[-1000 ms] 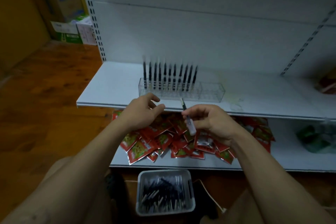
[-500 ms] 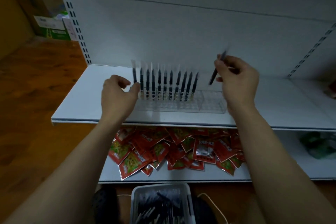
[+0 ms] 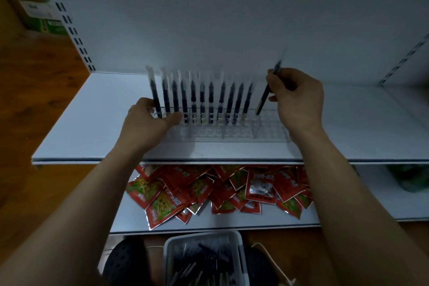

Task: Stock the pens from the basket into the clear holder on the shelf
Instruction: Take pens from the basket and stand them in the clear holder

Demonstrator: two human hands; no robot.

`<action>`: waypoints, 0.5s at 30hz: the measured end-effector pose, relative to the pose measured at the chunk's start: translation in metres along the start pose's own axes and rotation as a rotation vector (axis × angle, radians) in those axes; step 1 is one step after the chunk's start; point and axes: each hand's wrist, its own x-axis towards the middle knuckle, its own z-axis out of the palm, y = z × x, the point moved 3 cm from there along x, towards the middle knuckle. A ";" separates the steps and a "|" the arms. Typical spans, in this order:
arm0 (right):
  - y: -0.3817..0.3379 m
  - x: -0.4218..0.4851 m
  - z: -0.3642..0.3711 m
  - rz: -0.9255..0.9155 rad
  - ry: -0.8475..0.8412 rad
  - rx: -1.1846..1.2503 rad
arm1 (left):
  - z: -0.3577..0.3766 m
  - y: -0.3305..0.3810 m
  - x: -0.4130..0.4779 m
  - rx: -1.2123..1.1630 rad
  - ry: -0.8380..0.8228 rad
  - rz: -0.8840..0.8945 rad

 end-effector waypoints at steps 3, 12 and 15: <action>0.000 -0.002 0.000 -0.003 -0.006 0.028 | -0.001 0.000 -0.003 0.008 0.001 0.005; 0.008 -0.007 0.006 -0.032 -0.106 -0.133 | -0.004 0.000 -0.008 0.015 -0.001 0.009; 0.017 -0.012 0.011 -0.039 -0.220 -0.298 | -0.007 -0.005 -0.006 0.000 -0.028 -0.045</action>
